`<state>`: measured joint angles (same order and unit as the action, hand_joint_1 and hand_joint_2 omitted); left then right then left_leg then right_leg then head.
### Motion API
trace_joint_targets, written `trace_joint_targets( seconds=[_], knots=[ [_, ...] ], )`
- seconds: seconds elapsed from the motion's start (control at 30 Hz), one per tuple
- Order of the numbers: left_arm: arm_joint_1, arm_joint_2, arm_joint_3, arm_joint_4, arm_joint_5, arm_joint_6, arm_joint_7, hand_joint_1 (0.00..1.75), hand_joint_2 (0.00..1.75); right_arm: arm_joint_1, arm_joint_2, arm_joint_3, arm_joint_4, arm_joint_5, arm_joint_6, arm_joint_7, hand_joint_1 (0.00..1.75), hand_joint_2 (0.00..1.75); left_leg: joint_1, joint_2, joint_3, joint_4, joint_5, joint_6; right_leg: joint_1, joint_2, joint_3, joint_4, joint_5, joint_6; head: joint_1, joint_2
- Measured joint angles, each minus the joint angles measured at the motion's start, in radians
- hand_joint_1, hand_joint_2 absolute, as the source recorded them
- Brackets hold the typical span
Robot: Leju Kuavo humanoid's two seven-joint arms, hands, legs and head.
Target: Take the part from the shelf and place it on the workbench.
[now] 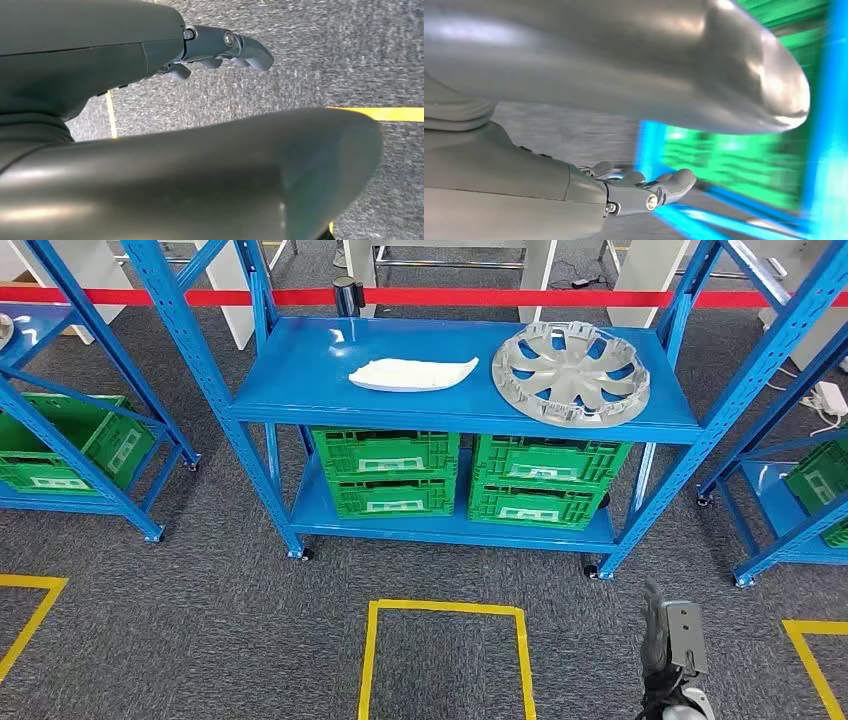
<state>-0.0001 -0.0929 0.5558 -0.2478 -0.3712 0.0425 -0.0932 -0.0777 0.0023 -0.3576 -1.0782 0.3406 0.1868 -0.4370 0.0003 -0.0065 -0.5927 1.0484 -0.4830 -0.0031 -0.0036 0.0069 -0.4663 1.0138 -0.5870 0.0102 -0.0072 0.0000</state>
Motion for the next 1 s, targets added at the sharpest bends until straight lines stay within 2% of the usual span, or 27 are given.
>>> trace_joint_targets(
  seconds=[0.17, 0.37, 0.47, 0.57, 0.6, 0.63, 0.7, 0.73, 0.77, 0.8, 0.83, 0.87, 0.9, 0.93, 0.97, 1.0],
  knots=[
    [-0.001, -0.006, 0.023, 0.004, -0.011, 0.012, 0.017, 0.00, 0.00, -0.015, -0.008, 0.052, -0.125, -0.053, 0.021, -0.037, 0.00, 0.00, 0.000, -0.001, 0.000, 0.000, 0.000, 0.000, 0.000, -0.001, 0.001, 0.000, 0.000, 0.000, 0.000, 0.000],
    [-0.005, -0.009, 0.065, 0.009, -0.017, 0.030, 0.038, 0.00, 0.00, -0.040, -0.019, 0.137, -0.333, -0.133, 0.055, -0.090, 0.00, 0.00, -0.006, -0.002, 0.000, 0.002, -0.002, 0.003, -0.007, -0.001, 0.001, -0.002, 0.001, 0.003, 0.000, 0.000],
    [-0.008, -0.011, 0.089, 0.012, -0.026, 0.037, 0.050, 0.00, 0.00, -0.052, -0.023, 0.182, -0.436, -0.171, 0.071, -0.115, 0.00, 0.00, -0.010, -0.003, -0.001, 0.002, -0.004, 0.008, -0.011, -0.001, 0.001, -0.005, 0.001, 0.007, 0.000, 0.000],
    [-0.014, -0.017, 0.113, 0.016, -0.034, 0.045, 0.060, 0.00, 0.00, -0.068, -0.031, 0.230, -0.542, -0.209, 0.087, -0.141, 0.00, 0.00, -0.002, -0.002, 0.011, -0.020, 0.002, 0.018, -0.008, -0.002, -0.005, 0.011, -0.009, 0.015, 0.001, 0.000],
    [-0.017, -0.019, 0.121, 0.017, -0.035, 0.047, 0.064, 0.00, 0.00, -0.074, -0.034, 0.244, -0.574, -0.220, 0.092, -0.149, 0.00, 0.00, 0.003, -0.001, 0.017, -0.030, 0.006, 0.022, -0.007, -0.003, -0.022, 0.045, -0.025, 0.017, 0.003, 0.000],
    [-0.019, -0.021, 0.128, 0.018, -0.037, 0.048, 0.066, 0.00, 0.00, -0.079, -0.038, 0.257, -0.605, -0.232, 0.097, -0.157, 0.00, 0.00, 0.005, 0.000, 0.021, -0.036, 0.007, 0.024, -0.009, -0.003, -0.055, 0.102, -0.049, 0.019, 0.004, 0.000],
    [-0.022, -0.023, 0.143, 0.022, -0.043, 0.050, 0.071, 0.00, 0.00, -0.084, -0.044, 0.280, -0.662, -0.255, 0.107, -0.172, 0.00, 0.00, 0.008, 0.000, 0.023, -0.038, 0.005, 0.025, -0.013, -0.003, -0.138, 0.232, -0.093, 0.023, 0.006, 0.000],
    [-0.022, -0.024, 0.149, 0.023, -0.047, 0.051, 0.074, 0.00, 0.00, -0.084, -0.047, 0.291, -0.691, -0.268, 0.111, -0.180, 0.00, 0.00, 0.009, 0.000, 0.025, -0.037, 0.003, 0.023, -0.016, -0.003, -0.171, 0.271, -0.093, 0.026, 0.007, 0.000],
    [-0.022, -0.026, 0.154, 0.025, -0.049, 0.051, 0.076, 0.00, 0.00, -0.084, -0.049, 0.301, -0.716, -0.279, 0.116, -0.188, 0.00, 0.00, 0.012, -0.001, 0.028, -0.036, -0.001, 0.019, -0.019, -0.003, -0.186, 0.273, -0.071, 0.029, 0.007, 0.000],
    [-0.022, -0.028, 0.158, 0.026, -0.052, 0.052, 0.079, 0.00, 0.00, -0.085, -0.051, 0.310, -0.744, -0.291, 0.121, -0.197, 0.00, 0.00, 0.015, -0.003, 0.033, -0.033, -0.006, 0.014, -0.022, -0.003, -0.181, 0.237, -0.029, 0.033, 0.007, 0.000],
    [-0.022, -0.030, 0.162, 0.027, -0.054, 0.052, 0.081, 0.00, 0.00, -0.085, -0.053, 0.319, -0.771, -0.302, 0.125, -0.204, 0.00, 0.00, 0.019, -0.005, 0.037, -0.028, -0.012, 0.007, -0.026, -0.003, -0.163, 0.176, 0.020, 0.036, 0.008, 0.000],
    [-0.022, -0.031, 0.168, 0.028, -0.057, 0.052, 0.082, 0.00, 0.00, -0.088, -0.055, 0.330, -0.799, -0.313, 0.130, -0.212, 0.00, 0.00, 0.020, -0.007, 0.037, -0.021, -0.019, -0.002, -0.027, -0.002, -0.142, 0.115, 0.054, 0.041, 0.011, 0.000],
    [-0.024, -0.031, 0.175, 0.029, -0.062, 0.052, 0.083, 0.00, 0.00, -0.091, -0.057, 0.342, -0.830, -0.324, 0.135, -0.220, 0.00, 0.00, 0.020, -0.009, 0.036, -0.014, -0.026, -0.010, -0.028, -0.001, -0.126, 0.069, 0.075, 0.039, 0.014, 0.000],
    [-0.026, -0.031, 0.182, 0.031, -0.066, 0.052, 0.085, 0.00, 0.00, -0.094, -0.058, 0.354, -0.857, -0.334, 0.141, -0.228, 0.00, 0.00, 0.019, -0.010, 0.035, -0.009, -0.031, -0.017, -0.028, 0.001, -0.119, 0.044, 0.081, 0.035, 0.015, 0.000],
    [-0.028, -0.030, 0.189, 0.032, -0.071, 0.052, 0.087, 0.00, 0.00, -0.098, -0.059, 0.365, -0.884, -0.346, 0.148, -0.236, 0.00, 0.00, 0.017, -0.011, 0.033, -0.007, -0.033, -0.016, -0.027, 0.002, -0.117, 0.038, 0.077, 0.029, 0.016, 0.000],
    [-0.030, -0.031, 0.195, 0.033, -0.076, 0.052, 0.089, 0.00, 0.00, -0.100, -0.059, 0.374, -0.906, -0.358, 0.155, -0.242, 0.00, 0.00, 0.017, -0.011, 0.035, -0.008, -0.033, -0.009, -0.028, 0.003, -0.117, 0.037, 0.078, 0.021, 0.014, 0.000]
  ],
)
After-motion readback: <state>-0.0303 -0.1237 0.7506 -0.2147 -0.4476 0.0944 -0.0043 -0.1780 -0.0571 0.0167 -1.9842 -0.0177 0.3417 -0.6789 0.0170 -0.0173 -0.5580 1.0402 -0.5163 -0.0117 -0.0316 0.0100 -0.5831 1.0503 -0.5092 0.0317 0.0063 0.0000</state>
